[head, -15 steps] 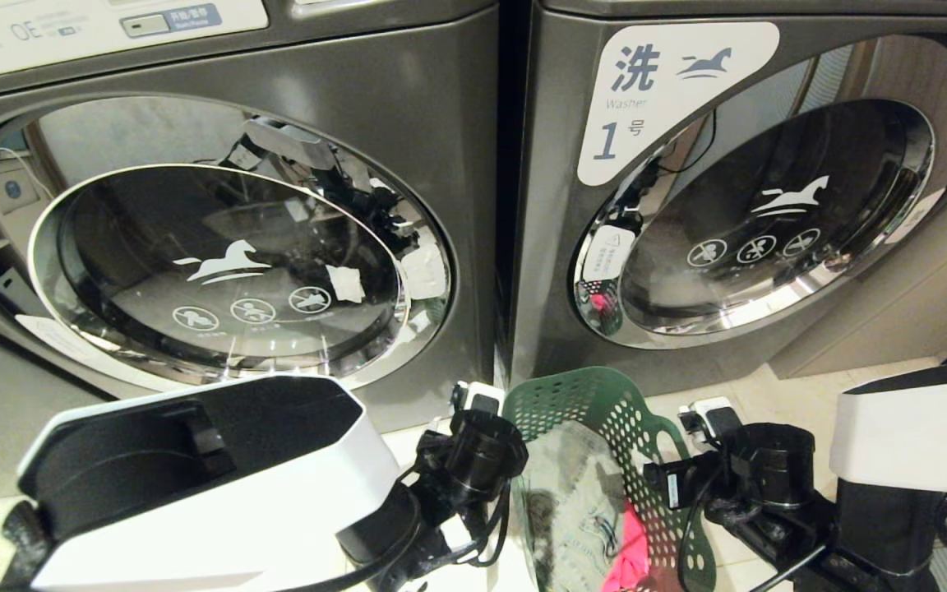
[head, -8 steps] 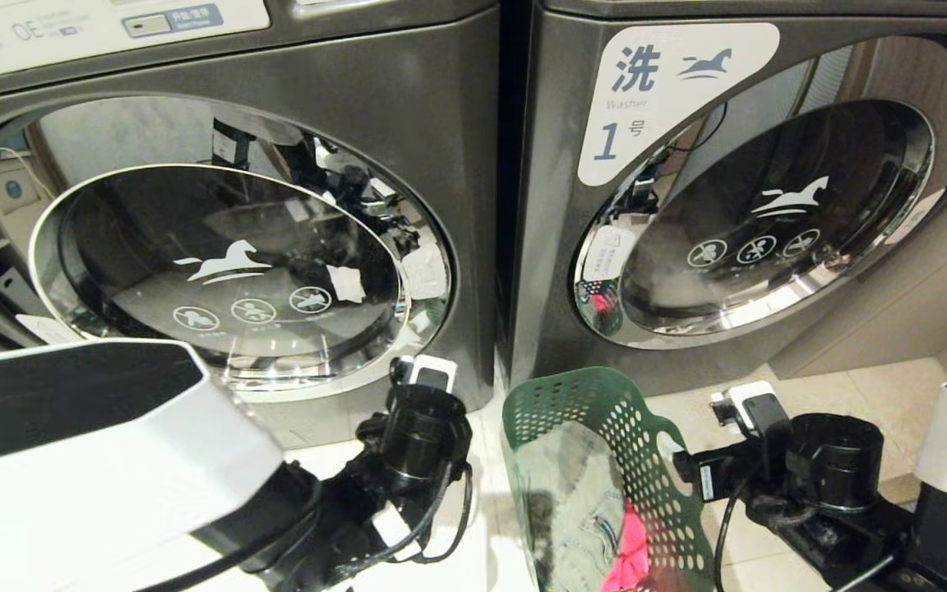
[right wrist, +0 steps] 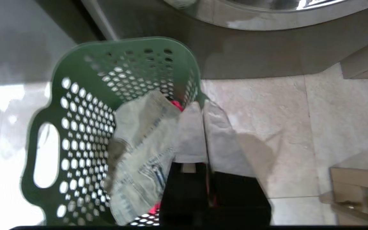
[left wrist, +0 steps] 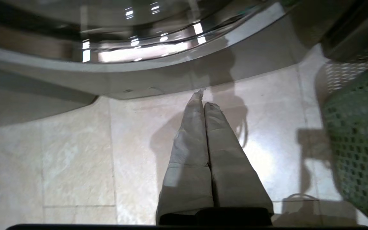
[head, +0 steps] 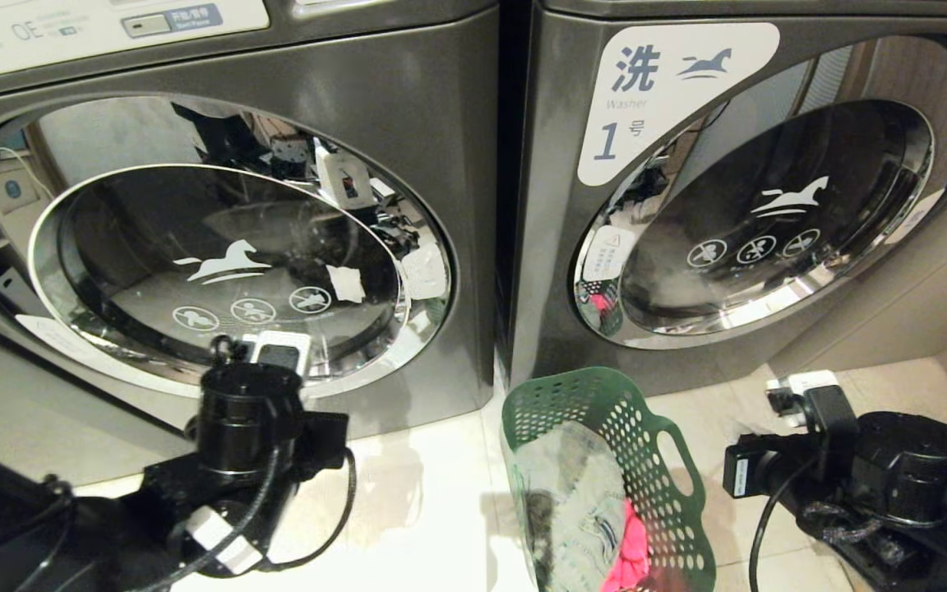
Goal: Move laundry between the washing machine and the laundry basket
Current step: Open the lid of the washing machine
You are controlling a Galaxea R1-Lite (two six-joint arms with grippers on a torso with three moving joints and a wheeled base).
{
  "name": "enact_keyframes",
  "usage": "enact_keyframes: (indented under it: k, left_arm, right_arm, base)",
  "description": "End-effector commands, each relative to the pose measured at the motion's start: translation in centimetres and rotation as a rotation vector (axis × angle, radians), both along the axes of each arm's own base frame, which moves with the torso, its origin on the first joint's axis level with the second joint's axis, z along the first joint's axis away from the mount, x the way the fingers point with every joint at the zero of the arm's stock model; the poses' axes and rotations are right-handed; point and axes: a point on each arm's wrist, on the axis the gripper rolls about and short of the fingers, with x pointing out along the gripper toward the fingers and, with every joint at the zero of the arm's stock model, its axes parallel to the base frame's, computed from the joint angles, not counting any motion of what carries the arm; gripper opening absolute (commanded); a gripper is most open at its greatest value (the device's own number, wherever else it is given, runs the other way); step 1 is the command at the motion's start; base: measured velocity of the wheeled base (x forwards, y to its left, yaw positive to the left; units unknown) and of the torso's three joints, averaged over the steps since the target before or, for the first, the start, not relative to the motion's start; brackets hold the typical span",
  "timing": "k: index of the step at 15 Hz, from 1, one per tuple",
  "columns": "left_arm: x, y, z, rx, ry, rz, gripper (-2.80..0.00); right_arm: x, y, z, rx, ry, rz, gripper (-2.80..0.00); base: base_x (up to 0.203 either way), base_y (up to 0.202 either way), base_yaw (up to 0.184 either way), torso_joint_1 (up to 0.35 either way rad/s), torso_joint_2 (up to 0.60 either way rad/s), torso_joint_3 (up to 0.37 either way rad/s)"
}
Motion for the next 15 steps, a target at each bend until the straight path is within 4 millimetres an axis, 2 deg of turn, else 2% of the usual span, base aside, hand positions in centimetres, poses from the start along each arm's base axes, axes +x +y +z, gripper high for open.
enact_keyframes:
  k: [1,6,8,9,12,15]
  left_arm:
    - [-2.4,4.4,1.0,-0.016,-0.028,0.106,-2.80]
    - [-5.0,10.5,1.2,-0.018,-0.052,0.345,-2.80]
    - [-5.9,13.1,1.4,-0.011,-0.060,0.488,-2.80]
    - [-7.0,14.1,1.4,-0.008,-0.071,0.549,-2.80]
    - [-11.0,15.4,0.1,0.009,-0.058,0.648,-2.80]
    - [-15.1,15.3,-0.1,-0.020,-0.062,0.583,-2.80]
  right_arm:
    - [-1.6,-0.8,1.5,0.025,-0.051,-0.021,-2.80]
    - [-4.6,-3.3,2.4,0.003,-0.074,-0.266,-2.80]
    - [-5.3,-4.2,2.9,-0.017,-0.095,-0.431,-2.80]
    - [-5.5,-4.4,3.2,-0.021,-0.106,-0.469,-2.80]
    - [-6.0,-5.6,3.9,-0.026,-0.142,-0.592,-2.80]
    - [-8.4,-6.5,5.1,-0.017,-0.151,-0.600,-2.80]
  base:
    - [0.000,0.000,0.000,0.000,0.00,0.000]
    - [0.000,0.000,0.000,0.000,0.00,0.000]
    - [0.000,0.000,0.000,0.000,0.00,0.000]
    - [0.000,0.000,0.000,0.000,0.00,0.000]
    - [0.000,0.000,0.000,0.000,0.00,0.000]
    - [0.000,0.000,0.000,0.000,0.00,0.000]
